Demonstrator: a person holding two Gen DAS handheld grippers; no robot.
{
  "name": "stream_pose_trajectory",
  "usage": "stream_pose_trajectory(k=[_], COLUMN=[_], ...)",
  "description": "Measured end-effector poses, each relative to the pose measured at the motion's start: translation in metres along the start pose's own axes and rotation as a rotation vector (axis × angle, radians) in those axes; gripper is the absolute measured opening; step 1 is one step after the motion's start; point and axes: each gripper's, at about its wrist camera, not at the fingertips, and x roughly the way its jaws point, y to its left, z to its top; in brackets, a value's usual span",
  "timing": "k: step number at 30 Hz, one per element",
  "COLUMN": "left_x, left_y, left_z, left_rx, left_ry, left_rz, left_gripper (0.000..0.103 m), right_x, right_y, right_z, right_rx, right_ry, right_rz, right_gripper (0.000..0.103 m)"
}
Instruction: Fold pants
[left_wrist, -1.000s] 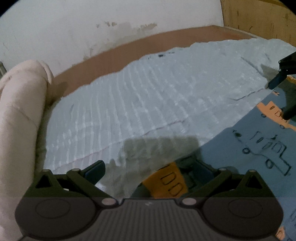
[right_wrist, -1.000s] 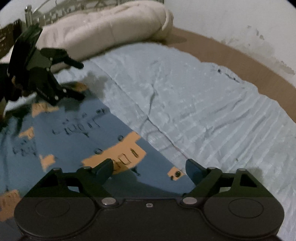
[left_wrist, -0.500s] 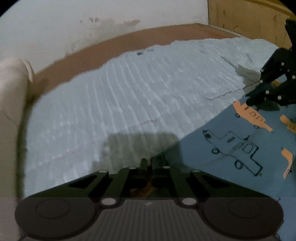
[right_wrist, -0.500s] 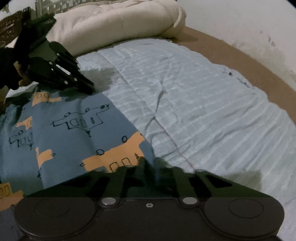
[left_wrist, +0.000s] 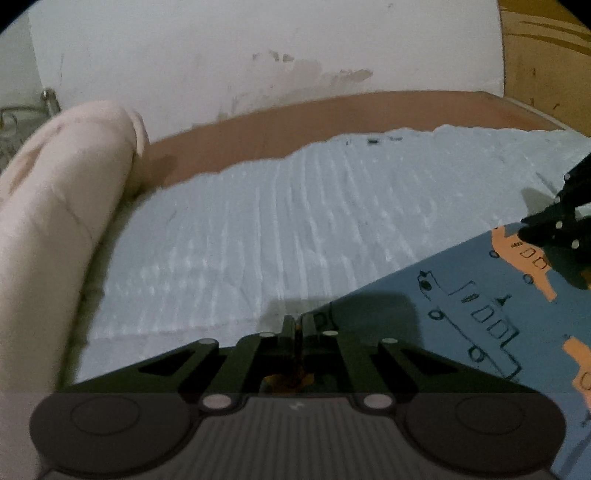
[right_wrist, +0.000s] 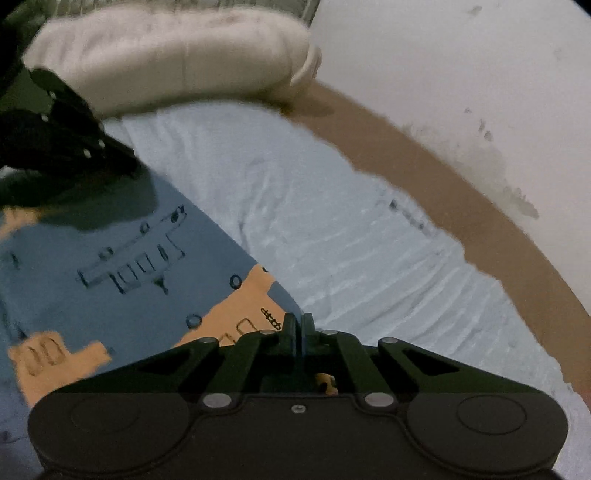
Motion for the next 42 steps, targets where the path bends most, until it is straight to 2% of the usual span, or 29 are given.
stream_pose_trajectory(k=[2, 3, 5, 6, 7, 10, 13, 15, 18, 20, 21, 22, 23, 24, 25, 26, 28, 31, 42], left_x=[-0.002, -0.003, -0.004, -0.008, -0.011, -0.02, -0.023, -0.021, -0.015, -0.01, -0.008, -0.005, -0.002, -0.001, -0.003, -0.006, -0.014, -0.03, -0.116], left_y=[0.008, 0.012, 0.023, 0.03, 0.037, 0.061, 0.085, 0.096, 0.103, 0.1, 0.097, 0.093, 0.089, 0.086, 0.082, 0.079, 0.075, 0.07, 0.038], left_z=[-0.004, -0.004, -0.003, -0.003, -0.004, -0.006, -0.011, -0.015, -0.021, -0.021, -0.021, -0.02, -0.019, -0.018, -0.018, -0.017, -0.015, -0.011, -0.02], left_rx=[-0.024, -0.039, -0.067, -0.08, -0.091, -0.127, -0.179, -0.212, -0.26, -0.247, -0.231, -0.218, -0.212, -0.211, -0.207, -0.193, -0.178, -0.154, -0.089], left_ry=[0.005, 0.01, 0.007, 0.002, -0.011, -0.024, -0.003, 0.015, 0.056, 0.073, 0.081, 0.096, 0.119, 0.134, 0.13, 0.116, 0.094, 0.047, -0.158], left_rz=[-0.017, -0.034, -0.065, -0.073, -0.078, -0.106, -0.139, -0.164, -0.212, -0.216, -0.22, -0.224, -0.228, -0.233, -0.234, -0.236, -0.247, -0.207, -0.039], left_gripper=[0.005, 0.012, 0.036, 0.056, 0.065, 0.07, 0.074, 0.074, 0.074, 0.072, 0.063, 0.038, 0.025, 0.015, 0.008, 0.004, 0.001, 0.0, 0.0], right_x=[0.015, 0.018, 0.021, 0.021, 0.02, 0.016, 0.012, 0.015, 0.022, 0.026, 0.027, 0.027, 0.027, 0.027, 0.027, 0.026, 0.024, 0.017, -0.055], right_y=[0.005, 0.005, 0.002, 0.0, -0.003, -0.013, -0.016, -0.014, -0.006, -0.006, -0.007, -0.008, -0.009, -0.01, -0.01, -0.009, -0.006, -0.001, 0.006], right_z=[-0.002, -0.003, -0.003, -0.003, -0.002, 0.001, 0.005, 0.008, 0.011, 0.01, 0.01, 0.009, 0.009, 0.009, 0.009, 0.008, 0.01, 0.01, 0.001], right_rx=[-0.011, -0.008, 0.009, 0.018, 0.029, 0.094, 0.143, 0.146, 0.121, 0.14, 0.154, 0.162, 0.167, 0.172, 0.174, 0.173, 0.159, 0.131, 0.135], right_ry=[0.033, 0.038, 0.035, 0.033, 0.028, -0.003, -0.036, -0.04, -0.009, 0.001, 0.003, 0.005, 0.008, 0.014, 0.019, 0.021, 0.018, 0.005, -0.15], right_rz=[0.0, 0.002, 0.012, 0.024, 0.034, 0.096, 0.166, 0.199, 0.205, 0.211, 0.218, 0.222, 0.225, 0.228, 0.229, 0.229, 0.228, 0.21, 0.148], right_gripper=[0.001, 0.001, 0.003, 0.006, 0.012, 0.036, 0.051, 0.052, 0.053, 0.053, 0.052, 0.05, 0.046, 0.042, 0.03, 0.025, 0.01, 0.004, 0.002])
